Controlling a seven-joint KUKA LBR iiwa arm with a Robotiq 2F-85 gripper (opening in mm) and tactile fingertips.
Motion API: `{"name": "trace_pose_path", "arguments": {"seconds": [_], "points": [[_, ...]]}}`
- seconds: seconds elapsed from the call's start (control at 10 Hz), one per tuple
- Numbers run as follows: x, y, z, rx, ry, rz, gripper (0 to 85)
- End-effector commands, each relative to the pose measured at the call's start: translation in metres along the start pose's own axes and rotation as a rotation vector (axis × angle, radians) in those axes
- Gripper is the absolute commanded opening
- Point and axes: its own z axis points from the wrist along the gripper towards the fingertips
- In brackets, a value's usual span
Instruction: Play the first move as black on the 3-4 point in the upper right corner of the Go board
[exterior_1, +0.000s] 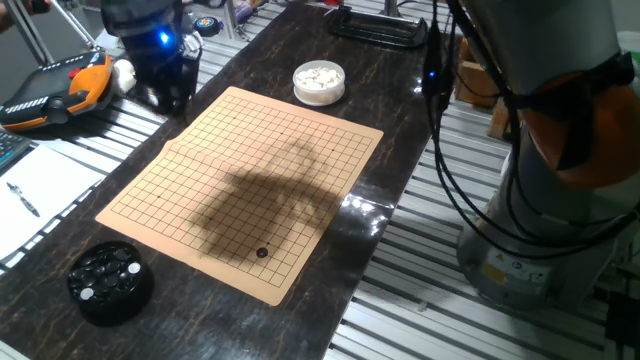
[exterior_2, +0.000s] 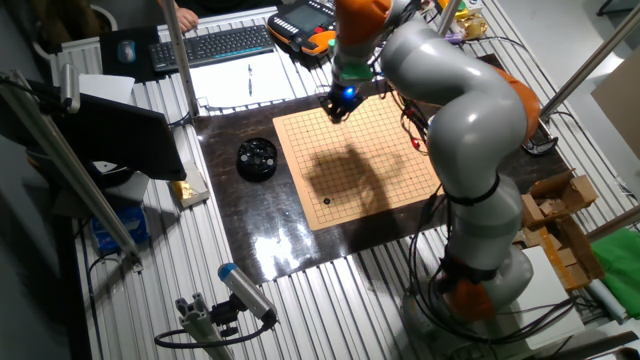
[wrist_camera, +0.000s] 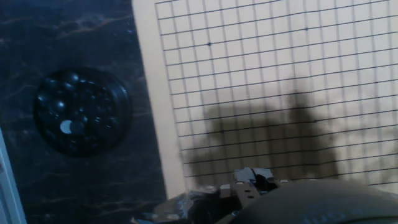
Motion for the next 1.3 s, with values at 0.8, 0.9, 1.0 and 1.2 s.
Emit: {"name": "trace_pose_path", "arguments": {"seconds": [0.8, 0.9, 1.0, 1.2], "points": [[0.007, 0.052, 0.005, -0.032, 0.042, -0.156, 0.7], [0.007, 0.052, 0.005, -0.038, 0.044, -0.143, 0.7], [0.007, 0.052, 0.005, -0.023, 0.043, -0.133, 0.7], [0.003, 0.075, 0.015, -0.049, 0.017, -0.075, 0.7]]}}
